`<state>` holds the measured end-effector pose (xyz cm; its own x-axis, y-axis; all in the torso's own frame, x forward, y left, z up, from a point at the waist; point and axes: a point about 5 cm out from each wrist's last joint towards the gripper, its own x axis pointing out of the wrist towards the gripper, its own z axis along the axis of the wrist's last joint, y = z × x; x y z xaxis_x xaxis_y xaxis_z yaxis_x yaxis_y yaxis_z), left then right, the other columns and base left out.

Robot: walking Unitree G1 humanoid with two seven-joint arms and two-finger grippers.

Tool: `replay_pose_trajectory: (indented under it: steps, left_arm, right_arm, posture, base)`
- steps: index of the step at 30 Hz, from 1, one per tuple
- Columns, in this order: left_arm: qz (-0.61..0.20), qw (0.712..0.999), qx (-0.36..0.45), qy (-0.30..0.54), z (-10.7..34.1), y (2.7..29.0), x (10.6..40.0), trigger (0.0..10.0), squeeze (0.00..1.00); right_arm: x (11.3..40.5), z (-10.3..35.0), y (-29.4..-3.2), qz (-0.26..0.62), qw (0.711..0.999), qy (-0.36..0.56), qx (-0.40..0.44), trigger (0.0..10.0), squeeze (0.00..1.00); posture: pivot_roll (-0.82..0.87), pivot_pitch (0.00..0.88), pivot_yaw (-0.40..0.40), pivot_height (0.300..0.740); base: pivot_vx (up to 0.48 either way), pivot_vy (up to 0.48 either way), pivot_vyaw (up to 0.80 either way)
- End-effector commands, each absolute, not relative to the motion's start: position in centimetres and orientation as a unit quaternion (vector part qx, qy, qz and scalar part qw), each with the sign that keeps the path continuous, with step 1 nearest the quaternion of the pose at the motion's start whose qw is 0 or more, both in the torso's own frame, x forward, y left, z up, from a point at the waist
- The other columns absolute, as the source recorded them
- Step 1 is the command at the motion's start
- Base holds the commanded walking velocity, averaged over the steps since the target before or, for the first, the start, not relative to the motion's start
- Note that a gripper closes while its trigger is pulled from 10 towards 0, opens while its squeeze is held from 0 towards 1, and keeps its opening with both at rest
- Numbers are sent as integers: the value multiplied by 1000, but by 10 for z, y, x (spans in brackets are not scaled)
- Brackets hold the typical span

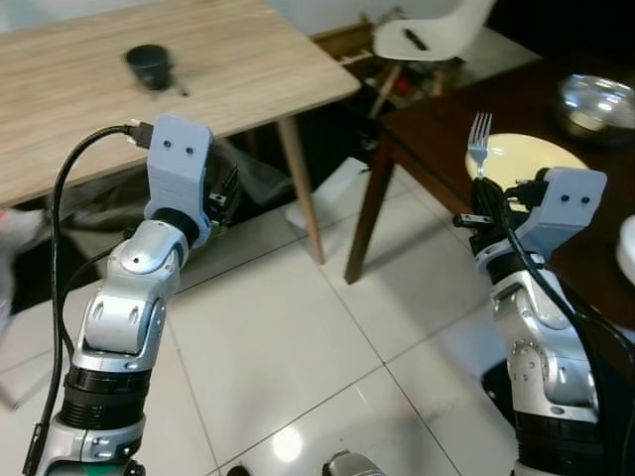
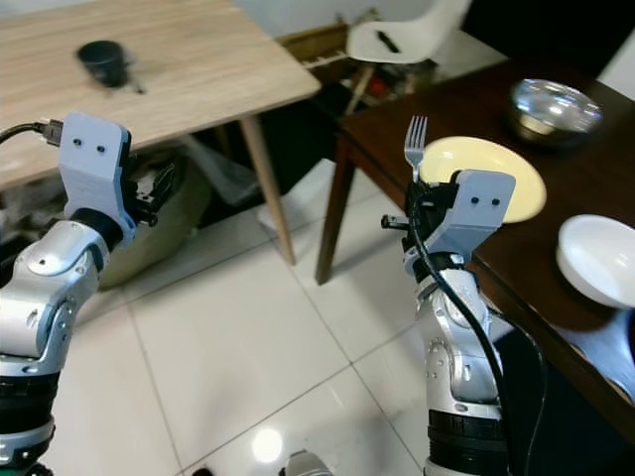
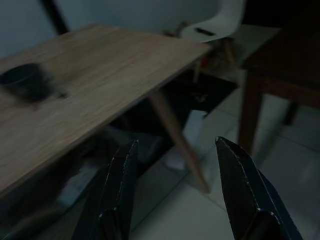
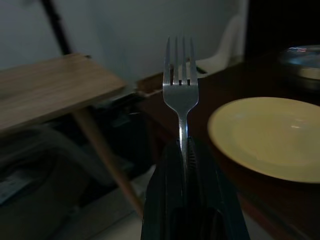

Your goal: Setting the table

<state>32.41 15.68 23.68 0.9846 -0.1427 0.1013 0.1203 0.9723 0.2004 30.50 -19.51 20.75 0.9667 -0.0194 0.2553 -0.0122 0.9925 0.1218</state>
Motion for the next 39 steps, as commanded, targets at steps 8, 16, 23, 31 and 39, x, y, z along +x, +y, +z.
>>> replay_pose_trajectory:
  steps: [8, 16, 23, 31, 39]
  left_arm:
    - [-69, 991, 100, -51, 234, 156, 325, 10000, 0]
    - [-71, 991, 98, -50, 233, 155, 325, 10000, 0]
    - [-71, 991, 98, -49, 233, 155, 325, 10000, 0]
    - [-71, 992, 98, -48, 232, 155, 325, 10000, 0]
    - [-71, 992, 97, -49, 232, 154, 325, 10000, 0]
  right_arm:
    - [305, 207, -198, -7, 990, -128, 64, 10000, 0]
    - [304, 207, -198, -8, 990, -128, 64, 10000, 0]
    - [304, 207, -199, -9, 990, -128, 64, 10000, 0]
    - [304, 207, -200, -9, 990, -128, 65, 10000, 0]
    - [304, 208, -201, -9, 990, -129, 64, 10000, 0]
  posture:
    - [-88, 45, 58, 740]
    - [-88, 47, 58, 740]
    - [-91, 51, 58, 740]
    - [-91, 50, 57, 740]
    - [-95, 50, 55, 740]
  base:
    - [0, 0, -800]
    - [0, 0, -800]
    - [0, 0, -800]
    - [0, 0, -800]
    - [0, 0, -800]
